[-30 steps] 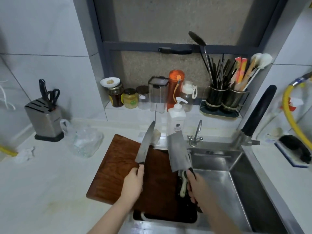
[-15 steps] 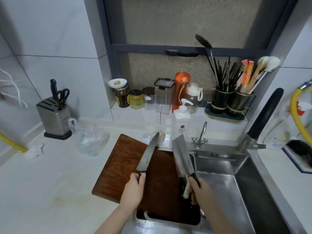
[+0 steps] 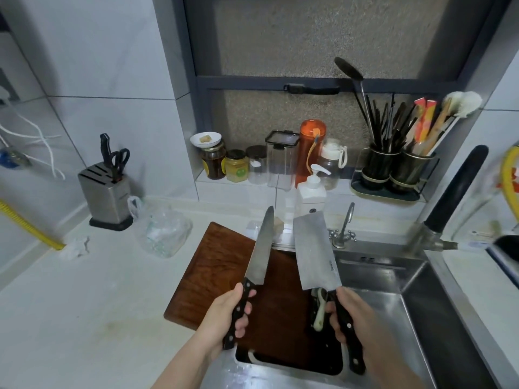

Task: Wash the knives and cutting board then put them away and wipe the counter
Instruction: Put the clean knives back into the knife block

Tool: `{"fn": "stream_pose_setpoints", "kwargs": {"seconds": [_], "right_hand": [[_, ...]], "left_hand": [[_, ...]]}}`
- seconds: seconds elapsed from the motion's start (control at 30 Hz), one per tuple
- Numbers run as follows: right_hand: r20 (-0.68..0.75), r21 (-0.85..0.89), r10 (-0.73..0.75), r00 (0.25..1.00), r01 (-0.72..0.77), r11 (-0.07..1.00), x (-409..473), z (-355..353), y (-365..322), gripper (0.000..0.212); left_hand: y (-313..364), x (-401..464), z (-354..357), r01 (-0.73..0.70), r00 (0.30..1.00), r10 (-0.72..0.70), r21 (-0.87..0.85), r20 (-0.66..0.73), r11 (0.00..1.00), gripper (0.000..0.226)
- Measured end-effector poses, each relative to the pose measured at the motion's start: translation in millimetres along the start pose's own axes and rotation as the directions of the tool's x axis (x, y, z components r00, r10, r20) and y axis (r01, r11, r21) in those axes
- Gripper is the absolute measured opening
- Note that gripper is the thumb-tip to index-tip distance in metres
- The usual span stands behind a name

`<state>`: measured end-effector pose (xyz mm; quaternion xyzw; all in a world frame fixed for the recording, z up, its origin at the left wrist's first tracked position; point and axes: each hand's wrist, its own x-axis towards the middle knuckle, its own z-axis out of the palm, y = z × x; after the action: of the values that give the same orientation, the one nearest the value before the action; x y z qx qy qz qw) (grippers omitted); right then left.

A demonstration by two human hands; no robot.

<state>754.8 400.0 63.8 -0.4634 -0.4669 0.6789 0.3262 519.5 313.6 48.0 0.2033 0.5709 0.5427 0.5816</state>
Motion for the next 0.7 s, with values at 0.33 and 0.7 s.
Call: {"fn": "stream_pose_setpoints", "kwargs": {"seconds": [0.33,0.7], "right_hand": [[-0.051,-0.238,-0.328,0.943,0.308,0.921,-10.2,11.6,-35.7,0.029],[-0.067,-0.89,-0.11,0.992,-0.01,0.457,38.8,2.9,11.6,0.015]], "left_hand": [[45.4,-11.9,14.1,-0.312,0.921,0.373,0.365,-0.109,0.877,0.024],[4.2,16.4,6.5,0.078,0.95,0.169,0.725,-0.262,0.684,0.039]]}}
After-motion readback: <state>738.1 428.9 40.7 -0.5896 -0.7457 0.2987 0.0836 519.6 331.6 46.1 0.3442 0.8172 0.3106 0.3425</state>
